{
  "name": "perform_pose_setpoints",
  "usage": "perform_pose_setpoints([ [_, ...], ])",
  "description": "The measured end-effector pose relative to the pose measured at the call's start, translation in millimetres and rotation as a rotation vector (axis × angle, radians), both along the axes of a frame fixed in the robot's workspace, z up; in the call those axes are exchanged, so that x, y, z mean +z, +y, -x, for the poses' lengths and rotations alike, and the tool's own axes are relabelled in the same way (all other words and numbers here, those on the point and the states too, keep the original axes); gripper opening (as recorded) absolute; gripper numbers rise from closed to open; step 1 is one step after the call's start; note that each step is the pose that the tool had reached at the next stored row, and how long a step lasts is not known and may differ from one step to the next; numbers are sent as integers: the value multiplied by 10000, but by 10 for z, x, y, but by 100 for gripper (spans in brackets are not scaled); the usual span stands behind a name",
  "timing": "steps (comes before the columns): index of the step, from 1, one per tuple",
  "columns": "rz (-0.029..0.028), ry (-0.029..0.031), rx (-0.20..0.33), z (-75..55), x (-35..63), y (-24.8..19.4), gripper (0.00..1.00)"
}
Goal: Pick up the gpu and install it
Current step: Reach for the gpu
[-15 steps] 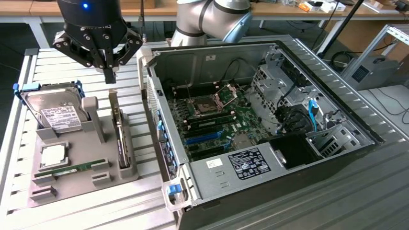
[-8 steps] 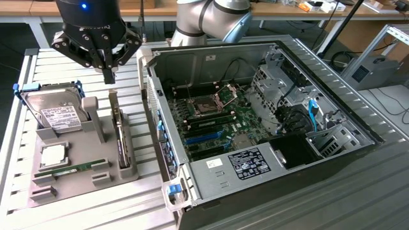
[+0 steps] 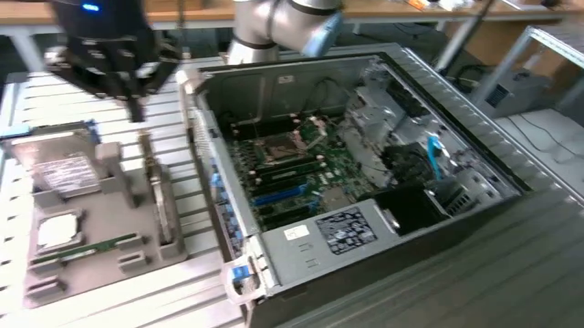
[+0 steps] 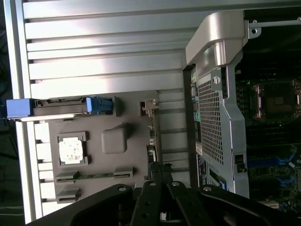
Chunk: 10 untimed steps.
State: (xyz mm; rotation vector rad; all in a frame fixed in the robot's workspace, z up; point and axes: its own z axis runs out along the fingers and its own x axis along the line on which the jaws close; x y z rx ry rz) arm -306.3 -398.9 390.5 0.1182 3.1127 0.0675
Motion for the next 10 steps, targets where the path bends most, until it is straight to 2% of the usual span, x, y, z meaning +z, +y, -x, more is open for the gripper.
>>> perform_pose_setpoints([
  [10,-1,-2,1,-1,0,0,11],
])
